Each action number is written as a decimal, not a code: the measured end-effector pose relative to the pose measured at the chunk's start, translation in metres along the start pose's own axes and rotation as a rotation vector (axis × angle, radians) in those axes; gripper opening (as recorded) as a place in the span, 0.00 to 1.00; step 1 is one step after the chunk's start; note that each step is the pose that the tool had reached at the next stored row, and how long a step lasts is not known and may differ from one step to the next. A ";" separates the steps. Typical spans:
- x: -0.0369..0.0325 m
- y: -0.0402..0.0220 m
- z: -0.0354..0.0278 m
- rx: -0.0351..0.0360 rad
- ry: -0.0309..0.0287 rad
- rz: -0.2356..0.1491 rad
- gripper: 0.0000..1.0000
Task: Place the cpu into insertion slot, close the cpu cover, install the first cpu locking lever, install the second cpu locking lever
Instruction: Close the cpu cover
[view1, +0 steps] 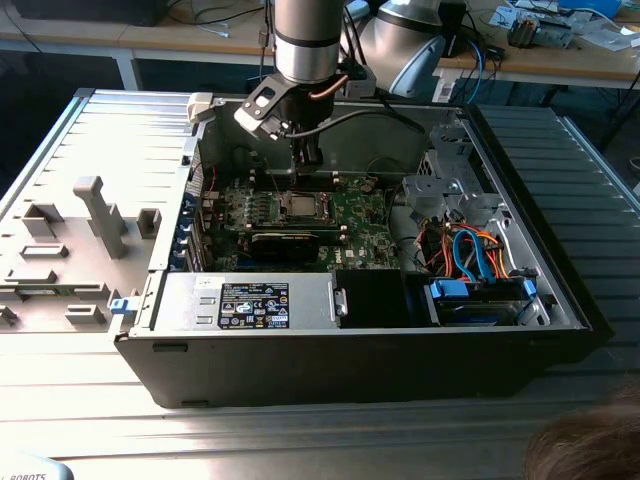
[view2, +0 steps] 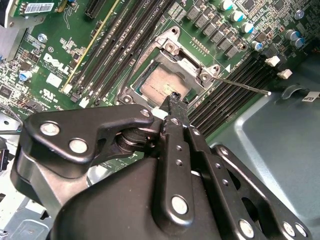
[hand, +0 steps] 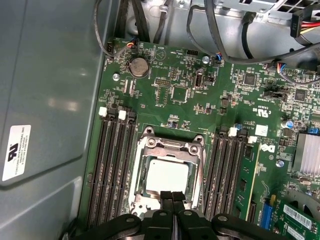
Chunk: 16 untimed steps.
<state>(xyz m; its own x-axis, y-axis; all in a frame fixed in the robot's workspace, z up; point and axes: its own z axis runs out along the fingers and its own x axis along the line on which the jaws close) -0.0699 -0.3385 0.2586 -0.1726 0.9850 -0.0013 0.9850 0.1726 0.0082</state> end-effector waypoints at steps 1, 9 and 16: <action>0.0000 0.0000 0.0000 -0.0001 0.0000 -0.001 0.11; 0.0000 0.0000 0.0000 -0.0001 0.0001 -0.012 0.11; 0.0000 0.0000 0.0000 -0.0001 0.0001 -0.020 0.11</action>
<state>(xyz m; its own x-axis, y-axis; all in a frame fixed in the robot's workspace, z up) -0.0699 -0.3385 0.2586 -0.1922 0.9814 -0.0013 0.9813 0.1922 0.0082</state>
